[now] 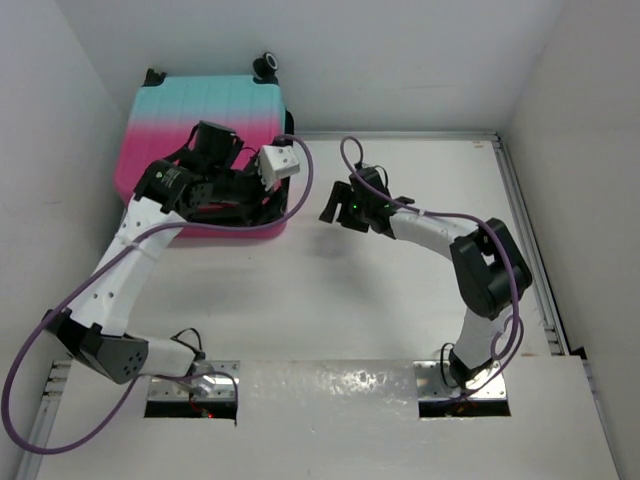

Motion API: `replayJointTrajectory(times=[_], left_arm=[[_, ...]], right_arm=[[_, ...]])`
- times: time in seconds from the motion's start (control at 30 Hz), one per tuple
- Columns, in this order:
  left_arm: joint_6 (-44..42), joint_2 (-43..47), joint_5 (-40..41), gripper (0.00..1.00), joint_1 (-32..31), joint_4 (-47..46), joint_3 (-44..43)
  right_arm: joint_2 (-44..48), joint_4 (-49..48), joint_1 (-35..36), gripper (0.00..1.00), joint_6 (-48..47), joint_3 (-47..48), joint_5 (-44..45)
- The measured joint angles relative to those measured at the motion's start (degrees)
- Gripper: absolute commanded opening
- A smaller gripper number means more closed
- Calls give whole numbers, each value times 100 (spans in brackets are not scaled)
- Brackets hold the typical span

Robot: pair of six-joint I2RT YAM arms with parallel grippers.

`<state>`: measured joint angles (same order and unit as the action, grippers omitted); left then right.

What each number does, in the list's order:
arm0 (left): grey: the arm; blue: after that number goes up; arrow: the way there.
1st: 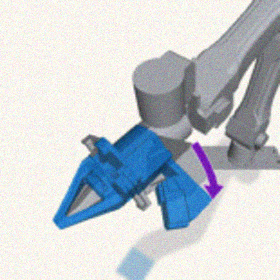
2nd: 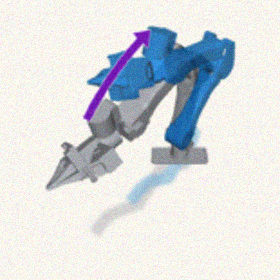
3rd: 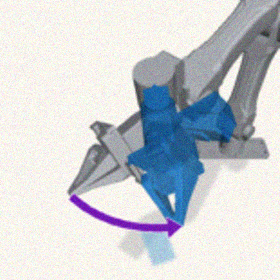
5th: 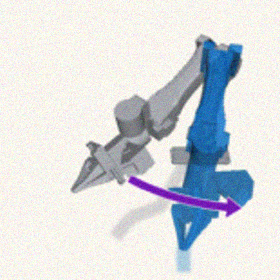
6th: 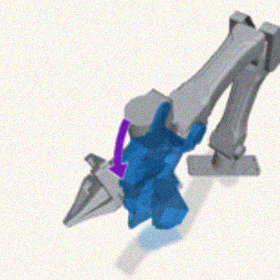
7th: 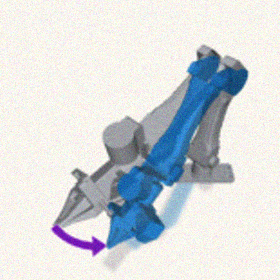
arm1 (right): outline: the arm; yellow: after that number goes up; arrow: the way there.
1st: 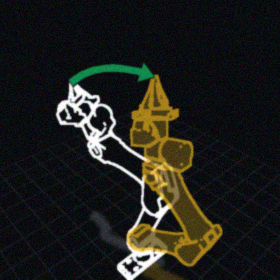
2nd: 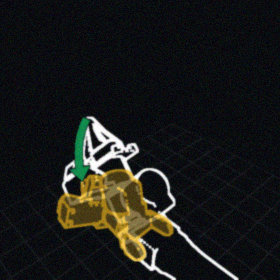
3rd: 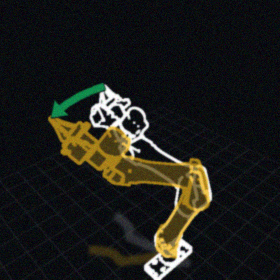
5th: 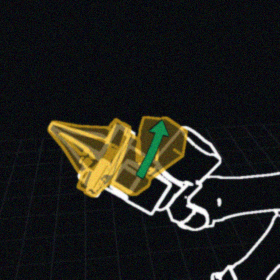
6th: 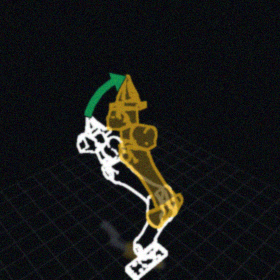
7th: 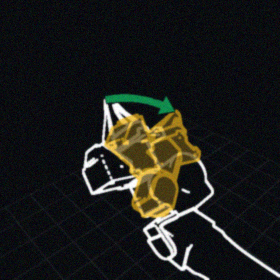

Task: Pack the luggage

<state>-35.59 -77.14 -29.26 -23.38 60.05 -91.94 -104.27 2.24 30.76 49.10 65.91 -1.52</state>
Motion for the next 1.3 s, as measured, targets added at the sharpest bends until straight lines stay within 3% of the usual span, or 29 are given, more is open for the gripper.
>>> replayJointTrajectory(times=[0.17,0.33,0.43,0.5,0.57,0.6,0.67,0.8,0.93,1.3], left_arm=[[142,4,-210,59,-107,20,-509],[997,-256,804,62,245,-442,-1058],[1720,-1180,1071,62,1491,-568,-2614],[2144,-2028,1134,62,2516,-793,-3860],[2476,-2487,1239,63,3364,-1215,-4194],[2629,-2636,1276,63,3801,-1250,-4192],[2865,-2885,1368,64,4465,-1196,-4177],[3003,-3045,1556,66,5086,-1176,-3901],[2959,-3032,1668,67,5235,-1246,-3497],[2789,-3375,1770,68,5860,-1447,-2522]], right_arm=[[92,516,-26,74,48,9,535],[-96,955,-33,75,-181,772,745],[-367,1082,-31,73,-431,1519,721],[-538,1130,-31,66,-562,1974,658],[-680,1025,-31,58,-621,2302,529],[-745,951,-33,45,-647,2411,428],[-997,863,-31,36,-636,2756,208],[-1899,726,-24,43,-455,3661,-236],[-2435,636,11,47,-131,3727,-446],[-3292,623,118,45,20,4127,-444]])
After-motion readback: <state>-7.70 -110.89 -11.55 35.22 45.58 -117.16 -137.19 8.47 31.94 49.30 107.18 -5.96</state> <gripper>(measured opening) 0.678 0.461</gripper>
